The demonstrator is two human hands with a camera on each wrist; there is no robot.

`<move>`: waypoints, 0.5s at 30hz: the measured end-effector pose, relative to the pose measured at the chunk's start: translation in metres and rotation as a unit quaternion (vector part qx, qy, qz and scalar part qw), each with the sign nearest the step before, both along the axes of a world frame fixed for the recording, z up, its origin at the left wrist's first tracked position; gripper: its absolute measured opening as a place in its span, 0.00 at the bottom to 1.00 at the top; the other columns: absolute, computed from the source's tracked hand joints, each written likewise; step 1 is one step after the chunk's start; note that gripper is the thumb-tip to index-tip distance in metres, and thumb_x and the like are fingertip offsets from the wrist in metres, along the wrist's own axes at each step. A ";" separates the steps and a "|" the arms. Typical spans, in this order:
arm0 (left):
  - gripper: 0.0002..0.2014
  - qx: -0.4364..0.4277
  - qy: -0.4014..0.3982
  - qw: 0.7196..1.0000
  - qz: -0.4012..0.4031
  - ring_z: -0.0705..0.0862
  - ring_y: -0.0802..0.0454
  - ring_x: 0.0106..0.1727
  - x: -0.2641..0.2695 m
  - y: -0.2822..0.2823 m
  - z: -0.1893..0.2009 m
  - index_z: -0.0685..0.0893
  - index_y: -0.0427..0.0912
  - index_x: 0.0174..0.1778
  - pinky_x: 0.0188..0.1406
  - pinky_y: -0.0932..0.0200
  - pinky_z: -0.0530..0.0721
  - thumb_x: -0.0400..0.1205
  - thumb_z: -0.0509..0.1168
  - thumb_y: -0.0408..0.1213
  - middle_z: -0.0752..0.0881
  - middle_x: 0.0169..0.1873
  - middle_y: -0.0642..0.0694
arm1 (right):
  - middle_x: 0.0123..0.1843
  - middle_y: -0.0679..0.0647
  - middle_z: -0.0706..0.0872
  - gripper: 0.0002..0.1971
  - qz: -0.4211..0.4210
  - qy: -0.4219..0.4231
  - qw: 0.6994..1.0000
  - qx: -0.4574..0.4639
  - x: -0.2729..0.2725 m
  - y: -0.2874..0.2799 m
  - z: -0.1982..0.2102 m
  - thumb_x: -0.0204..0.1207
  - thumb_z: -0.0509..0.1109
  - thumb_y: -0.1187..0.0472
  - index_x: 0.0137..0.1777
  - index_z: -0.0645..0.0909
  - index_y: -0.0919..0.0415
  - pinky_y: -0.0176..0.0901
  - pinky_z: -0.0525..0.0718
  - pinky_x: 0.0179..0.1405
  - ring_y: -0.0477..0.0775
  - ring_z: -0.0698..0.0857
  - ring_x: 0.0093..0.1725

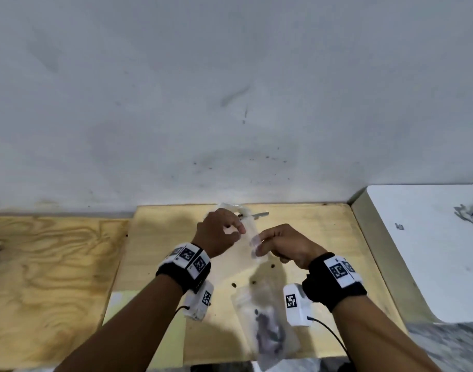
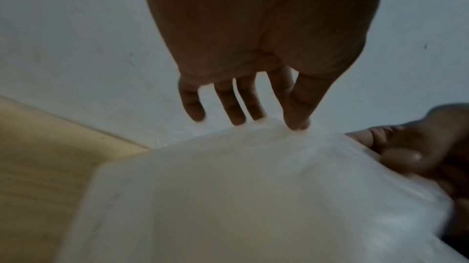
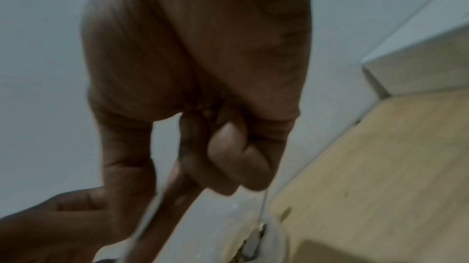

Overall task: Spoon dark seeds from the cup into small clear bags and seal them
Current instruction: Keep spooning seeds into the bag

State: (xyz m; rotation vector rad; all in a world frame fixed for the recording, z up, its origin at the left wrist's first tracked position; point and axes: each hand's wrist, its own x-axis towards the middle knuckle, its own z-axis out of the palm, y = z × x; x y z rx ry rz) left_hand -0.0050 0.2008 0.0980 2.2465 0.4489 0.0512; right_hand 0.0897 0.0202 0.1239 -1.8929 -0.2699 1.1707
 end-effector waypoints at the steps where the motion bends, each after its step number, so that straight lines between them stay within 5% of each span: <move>1: 0.03 0.047 -0.019 0.998 0.034 0.80 0.62 0.49 -0.004 0.010 -0.001 0.85 0.64 0.32 0.51 0.54 0.78 0.66 0.73 0.50 0.82 0.44 0.62 | 0.33 0.55 0.85 0.12 -0.021 0.001 1.000 -0.001 -0.004 0.015 0.000 0.63 0.79 0.73 0.48 0.91 0.67 0.35 0.57 0.24 0.46 0.62 0.22; 4: 0.12 0.087 -0.062 0.990 0.093 0.81 0.60 0.41 -0.010 0.029 0.000 0.88 0.55 0.30 0.41 0.58 0.78 0.67 0.76 0.58 0.83 0.35 0.60 | 0.33 0.48 0.82 0.12 -0.053 -0.012 0.998 0.014 -0.016 0.048 -0.003 0.61 0.81 0.70 0.45 0.90 0.59 0.37 0.59 0.27 0.44 0.67 0.26; 7: 0.17 -0.054 -0.034 0.995 0.082 0.86 0.54 0.31 -0.015 0.046 0.003 0.87 0.46 0.29 0.34 0.56 0.84 0.67 0.79 0.57 0.87 0.25 0.50 | 0.22 0.40 0.77 0.09 -0.052 -0.040 0.996 0.064 -0.026 0.075 0.000 0.64 0.81 0.75 0.41 0.87 0.66 0.30 0.65 0.19 0.37 0.73 0.22; 10: 0.16 -0.140 -0.028 0.986 0.090 0.89 0.46 0.27 -0.020 0.061 0.002 0.86 0.39 0.32 0.31 0.48 0.90 0.71 0.79 0.49 0.88 0.25 0.42 | 0.26 0.49 0.82 0.10 -0.049 -0.058 0.993 0.095 -0.031 0.093 -0.002 0.64 0.81 0.78 0.39 0.86 0.66 0.25 0.67 0.17 0.38 0.77 0.23; 12: 0.13 -0.185 -0.025 0.979 0.085 0.89 0.43 0.27 -0.021 0.069 0.004 0.85 0.35 0.34 0.30 0.44 0.91 0.75 0.76 0.41 0.89 0.27 0.38 | 0.32 0.56 0.83 0.10 -0.049 -0.071 0.992 0.091 -0.032 0.102 -0.009 0.65 0.83 0.72 0.35 0.85 0.60 0.29 0.66 0.18 0.47 0.77 0.29; 15: 0.11 -0.233 -0.004 0.971 0.050 0.90 0.37 0.31 -0.019 0.081 0.005 0.84 0.32 0.36 0.31 0.48 0.90 0.80 0.71 0.36 0.89 0.30 0.33 | 0.31 0.51 0.77 0.13 -0.041 -0.062 0.995 0.071 -0.033 0.107 -0.018 0.70 0.83 0.61 0.31 0.82 0.53 0.34 0.64 0.22 0.47 0.71 0.29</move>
